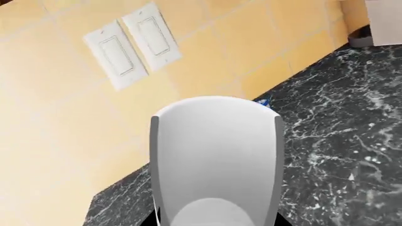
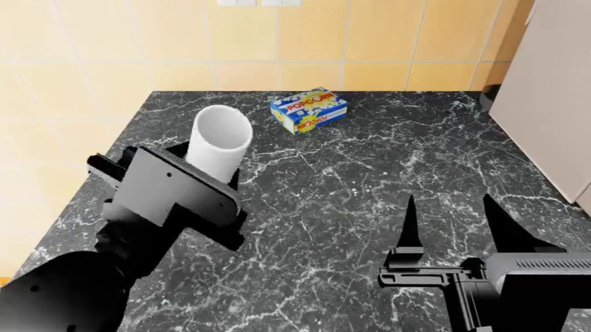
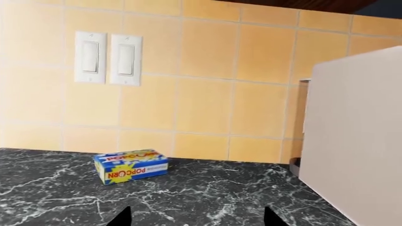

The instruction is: A wet mug is on the counter and needs to be dried. Pick it up and place it upside down in the open cabinet.

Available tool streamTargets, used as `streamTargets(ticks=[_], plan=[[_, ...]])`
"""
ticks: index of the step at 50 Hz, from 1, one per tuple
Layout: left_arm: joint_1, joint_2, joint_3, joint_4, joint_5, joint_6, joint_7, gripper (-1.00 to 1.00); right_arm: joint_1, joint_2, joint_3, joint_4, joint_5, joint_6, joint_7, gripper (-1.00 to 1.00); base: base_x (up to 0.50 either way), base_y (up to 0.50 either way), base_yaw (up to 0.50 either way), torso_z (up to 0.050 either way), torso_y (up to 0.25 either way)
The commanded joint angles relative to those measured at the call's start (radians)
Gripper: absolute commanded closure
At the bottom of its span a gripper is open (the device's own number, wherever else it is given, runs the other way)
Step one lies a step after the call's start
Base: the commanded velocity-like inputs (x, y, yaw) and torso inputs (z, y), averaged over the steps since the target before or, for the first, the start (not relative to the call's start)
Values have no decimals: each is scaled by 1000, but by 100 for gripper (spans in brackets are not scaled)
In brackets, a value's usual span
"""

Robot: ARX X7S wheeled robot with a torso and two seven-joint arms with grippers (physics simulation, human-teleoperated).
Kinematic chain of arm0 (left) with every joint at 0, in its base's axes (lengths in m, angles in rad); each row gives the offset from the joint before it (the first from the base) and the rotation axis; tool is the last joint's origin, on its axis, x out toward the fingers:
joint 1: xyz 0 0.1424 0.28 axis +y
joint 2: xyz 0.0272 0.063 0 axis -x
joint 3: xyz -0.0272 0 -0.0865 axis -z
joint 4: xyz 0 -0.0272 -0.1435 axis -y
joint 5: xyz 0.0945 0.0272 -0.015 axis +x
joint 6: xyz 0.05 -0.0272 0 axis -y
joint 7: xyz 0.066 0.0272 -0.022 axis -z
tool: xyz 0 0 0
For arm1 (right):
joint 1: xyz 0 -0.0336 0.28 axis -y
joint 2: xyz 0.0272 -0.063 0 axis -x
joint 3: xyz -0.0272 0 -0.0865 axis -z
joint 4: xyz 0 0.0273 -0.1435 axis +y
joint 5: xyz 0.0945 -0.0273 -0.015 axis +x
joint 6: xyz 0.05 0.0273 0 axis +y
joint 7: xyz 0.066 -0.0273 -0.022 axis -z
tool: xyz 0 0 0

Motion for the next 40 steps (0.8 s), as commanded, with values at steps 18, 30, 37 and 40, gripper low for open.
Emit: streamTargets(ticks=[18,30,37,40], plan=[[-1417,10,1934,147,492,-238,-192,100,67,62,146,-76,189,148,27,-100,0,0,0,0,0],[-1572,212,2406,31,751,-199,-509,100,268,227,438,-7,750,487,-33,-100,0,0,0,0,0],[-1610,246,2522,-46,875,-121,-660,100,520,439,466,210,1254,655,14,-100,0,0,0,0,0],[-1623,270,2594,-102,930,-100,-721,100,613,506,423,304,1344,685,-26,-100,0,0,0,0,0]])
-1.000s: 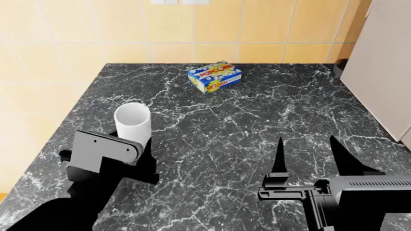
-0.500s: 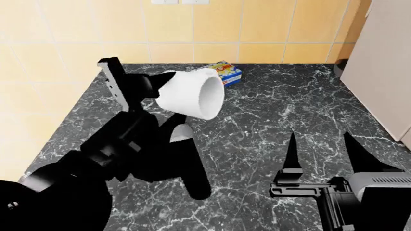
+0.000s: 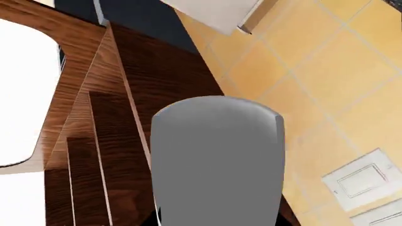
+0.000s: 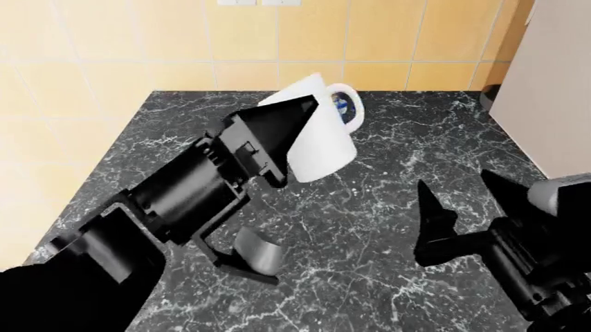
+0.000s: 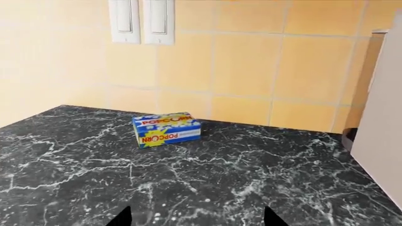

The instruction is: A wet mug is on the counter and needs to be dried. Pick it up and place it upside down in the open cabinet.

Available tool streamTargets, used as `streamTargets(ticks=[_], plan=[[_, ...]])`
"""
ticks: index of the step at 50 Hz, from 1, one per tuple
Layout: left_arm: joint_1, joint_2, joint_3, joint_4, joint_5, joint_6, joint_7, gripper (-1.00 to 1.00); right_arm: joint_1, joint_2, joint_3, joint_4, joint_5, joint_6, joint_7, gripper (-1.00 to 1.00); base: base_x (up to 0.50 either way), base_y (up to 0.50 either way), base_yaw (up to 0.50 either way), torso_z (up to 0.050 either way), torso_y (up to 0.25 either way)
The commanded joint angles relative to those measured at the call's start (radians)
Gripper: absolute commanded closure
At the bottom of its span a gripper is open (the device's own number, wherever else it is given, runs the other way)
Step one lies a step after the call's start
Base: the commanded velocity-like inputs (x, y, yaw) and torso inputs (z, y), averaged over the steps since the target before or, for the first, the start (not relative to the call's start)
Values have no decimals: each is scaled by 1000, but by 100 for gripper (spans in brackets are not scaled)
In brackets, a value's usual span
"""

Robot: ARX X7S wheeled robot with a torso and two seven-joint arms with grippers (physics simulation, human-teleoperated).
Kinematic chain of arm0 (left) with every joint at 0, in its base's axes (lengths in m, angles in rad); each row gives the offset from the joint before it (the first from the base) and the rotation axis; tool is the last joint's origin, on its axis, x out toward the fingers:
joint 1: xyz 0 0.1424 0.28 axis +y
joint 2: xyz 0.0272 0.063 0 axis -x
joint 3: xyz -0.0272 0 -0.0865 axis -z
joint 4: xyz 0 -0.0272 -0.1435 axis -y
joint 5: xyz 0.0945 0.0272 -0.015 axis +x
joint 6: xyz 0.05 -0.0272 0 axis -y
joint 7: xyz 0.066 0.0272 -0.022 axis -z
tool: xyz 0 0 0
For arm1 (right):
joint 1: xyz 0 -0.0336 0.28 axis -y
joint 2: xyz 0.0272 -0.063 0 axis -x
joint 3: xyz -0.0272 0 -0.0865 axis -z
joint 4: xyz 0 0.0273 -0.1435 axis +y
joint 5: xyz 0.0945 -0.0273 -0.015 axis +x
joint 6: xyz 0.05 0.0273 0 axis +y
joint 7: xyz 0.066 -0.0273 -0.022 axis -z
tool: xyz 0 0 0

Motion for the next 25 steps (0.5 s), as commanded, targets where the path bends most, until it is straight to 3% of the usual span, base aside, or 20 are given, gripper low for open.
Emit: streamTargets(ticks=[1,5,13,25], plan=[[-119,102,327,-142,231,70,-254,100,312,244,25,259,523,215,-54,-100,0,0,0,0,0],[-92,142,413,-205,286,71,-301,100,429,298,-45,380,577,252,-132,-100,0,0,0,0,0],[-45,167,479,-279,361,57,-367,100,636,351,-193,570,669,336,-256,-100,0,0,0,0,0],[-50,139,460,-315,410,87,-422,100,725,357,-302,567,615,449,-540,-100,0,0,0,0,0]])
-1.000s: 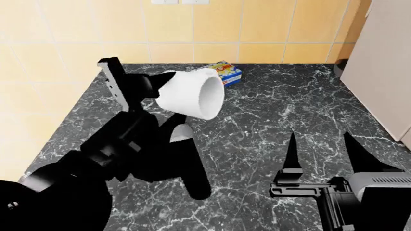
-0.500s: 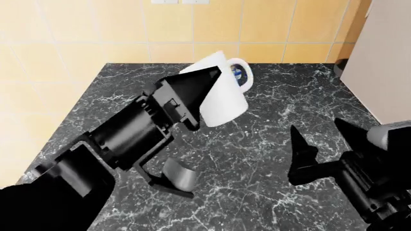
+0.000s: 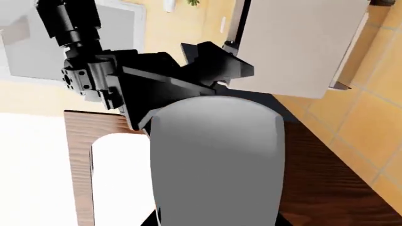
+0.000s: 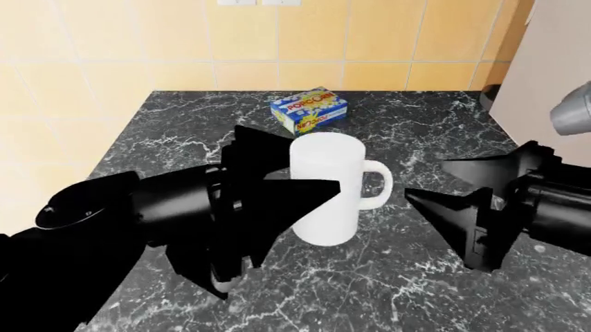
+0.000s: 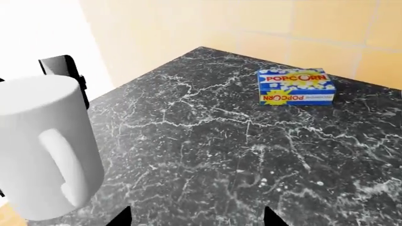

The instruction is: A wet mug is on the counter and needs to be dried. Pick it up and place it upside down in the open cabinet.

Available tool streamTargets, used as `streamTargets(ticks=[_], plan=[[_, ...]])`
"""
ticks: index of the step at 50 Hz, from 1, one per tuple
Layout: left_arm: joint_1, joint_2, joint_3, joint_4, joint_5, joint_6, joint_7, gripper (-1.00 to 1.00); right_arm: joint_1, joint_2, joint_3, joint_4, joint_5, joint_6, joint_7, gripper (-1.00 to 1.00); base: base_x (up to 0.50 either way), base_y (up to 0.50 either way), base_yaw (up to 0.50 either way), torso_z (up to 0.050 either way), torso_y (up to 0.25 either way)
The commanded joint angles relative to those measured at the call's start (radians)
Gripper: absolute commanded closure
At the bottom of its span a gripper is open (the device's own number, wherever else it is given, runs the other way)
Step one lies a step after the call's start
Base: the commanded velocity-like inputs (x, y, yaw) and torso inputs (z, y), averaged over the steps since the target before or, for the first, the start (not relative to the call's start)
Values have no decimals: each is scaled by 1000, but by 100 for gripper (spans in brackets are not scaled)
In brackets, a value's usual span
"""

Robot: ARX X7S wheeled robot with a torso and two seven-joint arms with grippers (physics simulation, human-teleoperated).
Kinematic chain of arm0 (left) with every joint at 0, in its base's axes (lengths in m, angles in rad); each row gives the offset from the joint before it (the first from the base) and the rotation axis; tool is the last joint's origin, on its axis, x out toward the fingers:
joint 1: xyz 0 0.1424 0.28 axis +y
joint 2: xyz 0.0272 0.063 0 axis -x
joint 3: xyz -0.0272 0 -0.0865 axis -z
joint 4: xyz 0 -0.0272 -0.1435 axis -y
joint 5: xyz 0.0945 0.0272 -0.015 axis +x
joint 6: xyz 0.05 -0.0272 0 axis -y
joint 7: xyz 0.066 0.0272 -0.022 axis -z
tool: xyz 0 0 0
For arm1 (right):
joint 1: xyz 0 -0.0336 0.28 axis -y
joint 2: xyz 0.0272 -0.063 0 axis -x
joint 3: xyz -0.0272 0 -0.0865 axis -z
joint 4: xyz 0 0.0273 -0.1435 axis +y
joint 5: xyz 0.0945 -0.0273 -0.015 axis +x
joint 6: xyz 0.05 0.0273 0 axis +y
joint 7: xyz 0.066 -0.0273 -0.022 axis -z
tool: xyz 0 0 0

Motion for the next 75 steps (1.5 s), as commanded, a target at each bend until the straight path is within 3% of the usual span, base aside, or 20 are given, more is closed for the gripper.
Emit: streamTargets(ticks=[1,10,55,75], plan=[[-12,-7,20,-58,58,35,-74,100,118,41,-99,52,22,101,-239,-100,0,0,0,0,0],[-21,-21,-12,-68,63,52,-72,100,85,48,-126,-13,-29,77,-323,-100,0,0,0,0,0],[70,-55,-145,-139,95,104,-72,100,93,-30,-194,-9,-28,-49,-357,-100,0,0,0,0,0],[109,-55,-162,-174,107,119,-54,100,94,-43,-212,-42,70,-78,-355,-100,0,0,0,0,0]])
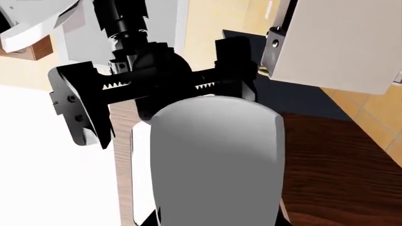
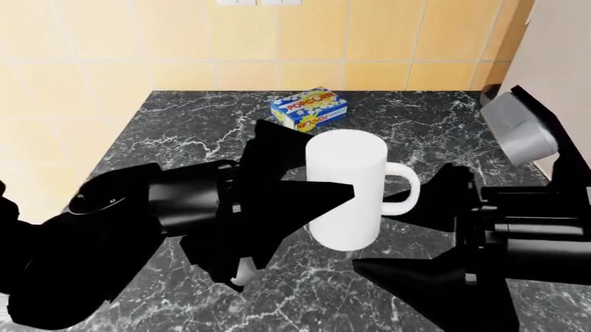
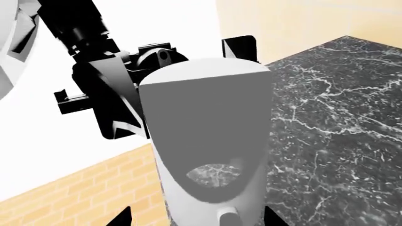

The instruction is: A wet mug is on the counter and needs to be dried. Pick it up and place it upside down in the open cabinet.

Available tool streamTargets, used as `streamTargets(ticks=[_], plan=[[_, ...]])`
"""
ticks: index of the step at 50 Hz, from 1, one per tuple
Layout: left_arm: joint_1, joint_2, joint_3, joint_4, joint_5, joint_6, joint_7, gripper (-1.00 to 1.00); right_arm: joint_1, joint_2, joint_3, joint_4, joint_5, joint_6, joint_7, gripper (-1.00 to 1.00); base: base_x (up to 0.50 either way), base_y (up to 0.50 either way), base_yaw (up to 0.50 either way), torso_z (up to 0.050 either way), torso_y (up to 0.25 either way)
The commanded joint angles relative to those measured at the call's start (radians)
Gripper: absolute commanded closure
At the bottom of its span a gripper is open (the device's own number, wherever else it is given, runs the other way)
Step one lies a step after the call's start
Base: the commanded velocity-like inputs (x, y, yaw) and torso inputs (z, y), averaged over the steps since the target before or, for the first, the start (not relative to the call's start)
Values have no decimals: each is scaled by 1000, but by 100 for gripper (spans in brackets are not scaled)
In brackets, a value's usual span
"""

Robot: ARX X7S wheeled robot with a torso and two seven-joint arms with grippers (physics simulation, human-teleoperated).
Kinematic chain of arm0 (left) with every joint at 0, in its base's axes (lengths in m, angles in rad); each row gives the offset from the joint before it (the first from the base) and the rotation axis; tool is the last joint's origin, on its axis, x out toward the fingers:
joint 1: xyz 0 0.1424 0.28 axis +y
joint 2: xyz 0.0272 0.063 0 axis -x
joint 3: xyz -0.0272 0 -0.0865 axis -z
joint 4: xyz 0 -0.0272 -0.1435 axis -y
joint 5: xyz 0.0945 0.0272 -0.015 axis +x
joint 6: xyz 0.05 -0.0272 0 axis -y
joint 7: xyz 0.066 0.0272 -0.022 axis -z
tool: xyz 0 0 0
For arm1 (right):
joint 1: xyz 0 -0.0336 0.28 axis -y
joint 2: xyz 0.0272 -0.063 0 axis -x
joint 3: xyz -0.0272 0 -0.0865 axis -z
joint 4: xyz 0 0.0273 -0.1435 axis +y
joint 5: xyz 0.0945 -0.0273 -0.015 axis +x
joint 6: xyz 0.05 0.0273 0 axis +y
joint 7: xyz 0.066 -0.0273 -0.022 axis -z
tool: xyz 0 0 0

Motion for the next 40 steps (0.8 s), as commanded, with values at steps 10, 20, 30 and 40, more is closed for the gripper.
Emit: streamTargets(ticks=[10,20,30,40], plan=[[62,2,-21,-34,11,14,5,100,6,-3,-28,-13,32,-24,19,-100,0,0,0,0,0],[88,0,-35,-30,21,14,12,100,2,2,-32,-20,20,-34,12,-100,0,0,0,0,1],[116,1,-48,-23,36,7,17,100,1,4,-38,-16,12,-45,8,-100,0,0,0,0,0],[118,-10,-75,-13,46,12,16,100,0,10,-46,-23,7,-50,4,100,0,0,0,0,0]])
